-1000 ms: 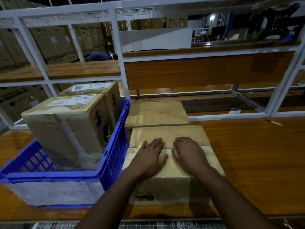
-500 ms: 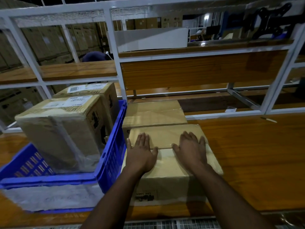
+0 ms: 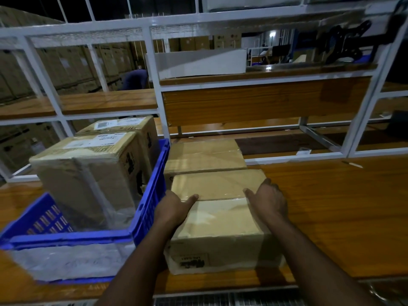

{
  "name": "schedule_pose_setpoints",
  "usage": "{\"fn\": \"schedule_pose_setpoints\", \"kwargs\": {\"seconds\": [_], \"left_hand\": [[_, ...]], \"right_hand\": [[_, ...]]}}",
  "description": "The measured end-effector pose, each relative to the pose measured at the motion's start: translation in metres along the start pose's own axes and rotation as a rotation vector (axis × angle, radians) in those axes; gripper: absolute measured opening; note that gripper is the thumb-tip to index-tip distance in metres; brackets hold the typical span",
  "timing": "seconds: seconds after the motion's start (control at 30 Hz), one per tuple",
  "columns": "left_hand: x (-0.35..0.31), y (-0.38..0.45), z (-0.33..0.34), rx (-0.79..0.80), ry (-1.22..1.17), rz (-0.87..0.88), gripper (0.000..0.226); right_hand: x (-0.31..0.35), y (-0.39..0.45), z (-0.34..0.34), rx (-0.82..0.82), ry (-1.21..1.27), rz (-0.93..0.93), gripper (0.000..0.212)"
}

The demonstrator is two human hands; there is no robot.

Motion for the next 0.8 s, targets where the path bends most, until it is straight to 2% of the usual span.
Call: {"fn": "schedule_pose_setpoints", "kwargs": {"seconds": [0.07, 0.17, 0.27, 0.4, 0.5, 0.6, 0.8], "left_hand": [[0.003, -0.006, -0.004, -0.047, -0.041, 0.02, 0.089], [0.01, -0.029, -0.012, -0.129, -0.157, 0.07, 0.073], [0.012, -0.058, -0.021, -0.239, -0.361, 0.137, 0.067], [0.005, -0.081, -0.036, -0.373, -0.67, 0.178, 0.06], [0.003, -0.086, -0.049, -0.402, -0.812, 0.193, 0.067], [0.009, -0.087, -0.053, -0.397, -0.851, 0.173, 0.079], [0.027, -0.094, -0.035, -0.336, -0.781, 0.1, 0.057]], "right_hand": [[-0.001, -0.008, -0.008, -0.045, 0.04, -0.008, 0.065], [-0.006, -0.026, -0.022, -0.123, 0.17, -0.029, 0.071], [-0.015, -0.045, -0.04, -0.203, 0.362, -0.049, 0.081], [-0.016, -0.06, -0.072, -0.375, 0.586, -0.028, 0.075], [-0.016, -0.06, -0.085, -0.381, 0.724, -0.039, 0.079], [-0.026, -0.062, -0.082, -0.354, 0.788, -0.013, 0.08], [-0.041, -0.073, -0.062, -0.266, 0.752, 0.062, 0.044]]}}
Point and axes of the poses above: each hand's wrist, its own y-axis towards the middle knuckle, its own z-axis out of the palm, x = y × z, the point moved 4 cm from there along y, towards the middle knuckle, and after that the axes turned 3 degrees about -x, right-handed, at the moved point
